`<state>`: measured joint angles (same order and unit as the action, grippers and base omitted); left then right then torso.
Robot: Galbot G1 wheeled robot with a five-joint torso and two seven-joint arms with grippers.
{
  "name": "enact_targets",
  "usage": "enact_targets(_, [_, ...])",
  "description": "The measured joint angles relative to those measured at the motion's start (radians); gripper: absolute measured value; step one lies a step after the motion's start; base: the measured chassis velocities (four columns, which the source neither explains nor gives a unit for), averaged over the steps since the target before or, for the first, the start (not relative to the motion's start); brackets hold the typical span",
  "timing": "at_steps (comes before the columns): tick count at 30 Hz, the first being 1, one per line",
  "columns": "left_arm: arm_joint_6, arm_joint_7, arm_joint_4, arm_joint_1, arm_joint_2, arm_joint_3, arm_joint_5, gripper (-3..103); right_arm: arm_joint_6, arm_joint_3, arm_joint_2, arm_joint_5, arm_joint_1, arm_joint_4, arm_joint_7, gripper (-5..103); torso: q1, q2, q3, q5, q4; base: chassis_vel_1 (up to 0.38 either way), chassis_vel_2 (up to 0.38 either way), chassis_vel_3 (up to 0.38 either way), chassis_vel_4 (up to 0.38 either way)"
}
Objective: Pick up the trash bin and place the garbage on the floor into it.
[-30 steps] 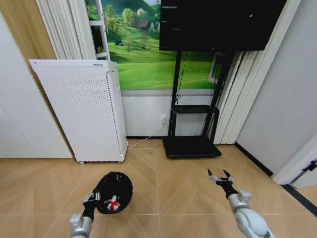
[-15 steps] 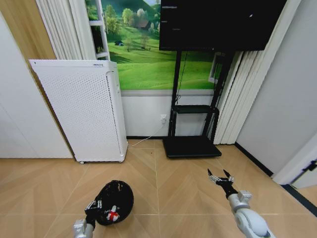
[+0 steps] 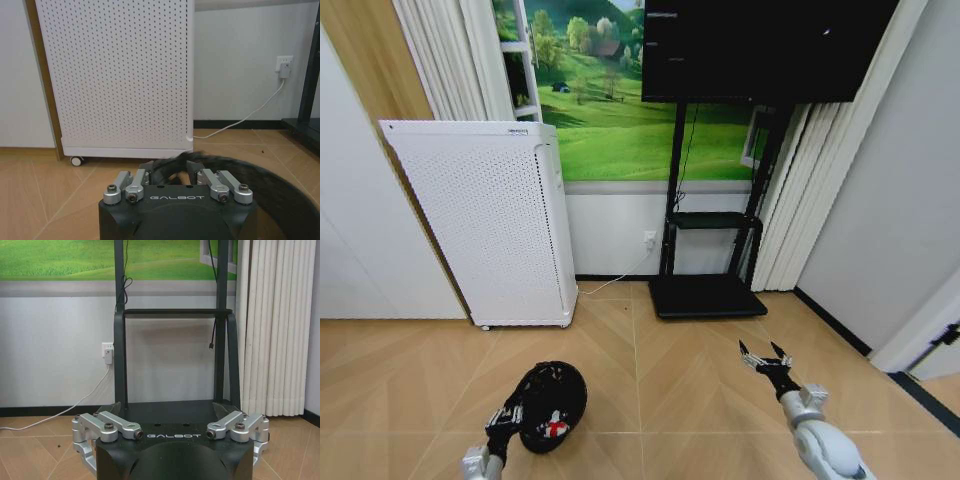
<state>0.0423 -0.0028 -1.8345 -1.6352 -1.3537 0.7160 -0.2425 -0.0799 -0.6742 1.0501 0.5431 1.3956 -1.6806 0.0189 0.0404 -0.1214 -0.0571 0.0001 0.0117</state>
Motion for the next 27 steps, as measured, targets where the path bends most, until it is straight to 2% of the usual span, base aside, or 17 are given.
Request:
enact_targets(3, [0.022, -0.001, -0.037, -0.026, 0.009, 0.023, 0.024, 55, 0.000, 0.000, 0.000, 0.000, 0.000, 0.000, 0.000, 100, 0.000, 0.000, 0.000, -0.0001, -0.0001, 0.000, 0.000, 0.000, 0.000])
enact_targets(4, [0.022, -0.001, -0.037, -0.026, 0.009, 0.023, 0.024, 55, 0.000, 0.000, 0.000, 0.000, 0.000, 0.000, 0.000, 100, 0.000, 0.000, 0.000, -0.0001, -0.0001, 0.000, 0.000, 0.000, 0.000])
enact_targets(6, [0.042, -0.003, -0.052, -0.032, 0.009, 0.040, 0.052, 66, 0.000, 0.000, 0.000, 0.000, 0.000, 0.000, 0.000, 100, 0.000, 0.000, 0.000, -0.0001, -0.0002, 0.000, 0.000, 0.000, 0.000])
enact_targets(7, [0.042, -0.003, -0.052, -0.032, 0.009, 0.040, 0.052, 66, 0.000, 0.000, 0.000, 0.000, 0.000, 0.000, 0.000, 100, 0.000, 0.000, 0.000, -0.0001, -0.0002, 0.000, 0.000, 0.000, 0.000])
enact_targets(10, [0.084, -0.019, -0.101, -0.020, 0.016, 0.078, 0.115, 82, 0.000, 0.000, 0.000, 0.000, 0.000, 0.000, 0.000, 100, 0.000, 0.000, 0.000, -0.0003, -0.0002, 0.000, 0.000, 0.000, 0.000])
enact_targets(11, [0.084, -0.019, -0.101, -0.020, 0.016, 0.078, 0.115, 82, 0.000, 0.000, 0.000, 0.000, 0.000, 0.000, 0.000, 100, 0.000, 0.000, 0.000, -0.0003, -0.0002, 0.000, 0.000, 0.000, 0.000])
enact_targets(14, [0.104, -0.023, -0.189, 0.014, 0.041, 0.101, 0.114, 97, 0.000, 0.000, 0.000, 0.000, 0.000, 0.000, 0.000, 100, 0.000, 0.000, 0.000, -0.0001, -0.0002, 0.000, 0.000, 0.000, 0.000])
enact_targets(20, [0.090, -0.010, -0.320, 0.105, 0.092, 0.091, 0.042, 100, 0.000, 0.000, 0.000, 0.000, 0.000, 0.000, 0.000, 100, 0.000, 0.000, 0.000, -0.0001, 0.0000, 0.000, 0.000, 0.000, 0.000])
enact_targets(24, [0.075, -0.011, -0.348, 0.158, 0.123, 0.059, -0.005, 100, 0.000, 0.000, 0.000, 0.000, 0.000, 0.000, 0.000, 100, 0.000, 0.000, 0.000, -0.0001, 0.0001, 0.000, 0.000, 0.000, 0.000])
enact_targets(27, [0.076, -0.014, -0.321, 0.189, 0.130, 0.037, -0.023, 100, 0.000, 0.000, 0.000, 0.000, 0.000, 0.000, 0.000, 100, 0.000, 0.000, 0.000, 0.0000, -0.0001, 0.000, 0.000, 0.000, 0.000])
